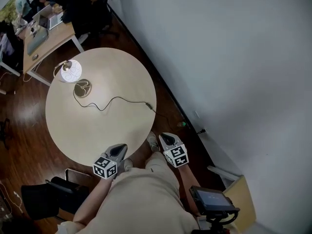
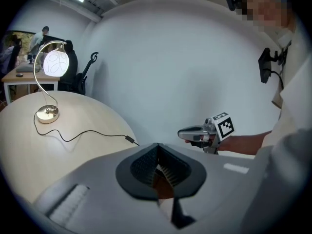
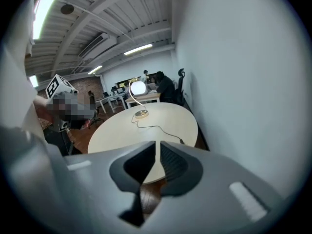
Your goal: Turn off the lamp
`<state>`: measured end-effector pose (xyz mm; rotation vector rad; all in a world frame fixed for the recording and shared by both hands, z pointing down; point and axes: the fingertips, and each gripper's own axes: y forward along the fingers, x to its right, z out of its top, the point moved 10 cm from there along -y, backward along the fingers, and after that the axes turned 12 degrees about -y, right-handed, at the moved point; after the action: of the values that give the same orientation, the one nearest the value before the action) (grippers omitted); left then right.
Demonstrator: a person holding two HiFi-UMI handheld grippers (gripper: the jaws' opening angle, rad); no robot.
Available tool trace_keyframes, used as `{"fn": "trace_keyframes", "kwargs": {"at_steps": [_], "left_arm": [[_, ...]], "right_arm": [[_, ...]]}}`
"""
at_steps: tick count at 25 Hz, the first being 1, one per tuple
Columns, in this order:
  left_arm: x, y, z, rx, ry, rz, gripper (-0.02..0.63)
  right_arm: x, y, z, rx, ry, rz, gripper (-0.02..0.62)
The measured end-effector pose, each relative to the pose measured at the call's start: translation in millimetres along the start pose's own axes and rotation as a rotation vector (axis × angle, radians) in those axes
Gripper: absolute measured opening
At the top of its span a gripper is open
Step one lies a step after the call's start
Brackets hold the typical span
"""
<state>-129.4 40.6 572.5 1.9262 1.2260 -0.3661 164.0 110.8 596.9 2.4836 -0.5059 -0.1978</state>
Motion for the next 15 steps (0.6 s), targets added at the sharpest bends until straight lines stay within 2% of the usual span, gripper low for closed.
{"fn": "trace_keyframes", "kwargs": {"at_steps": [5,15], "left_arm": [[11.7,45.2,31.4,0.018,-0.018,0.042,-0.021],[16.8,83.6,61.1,0.042,-0.071,0.137,-0.021]], "right_arm": [[54.4,35.9,14.2,-0.022,-0.071,0.068,0.023],[120.8,81.4,27.1,-0.053,-0.067,0.171,0.026]]}}
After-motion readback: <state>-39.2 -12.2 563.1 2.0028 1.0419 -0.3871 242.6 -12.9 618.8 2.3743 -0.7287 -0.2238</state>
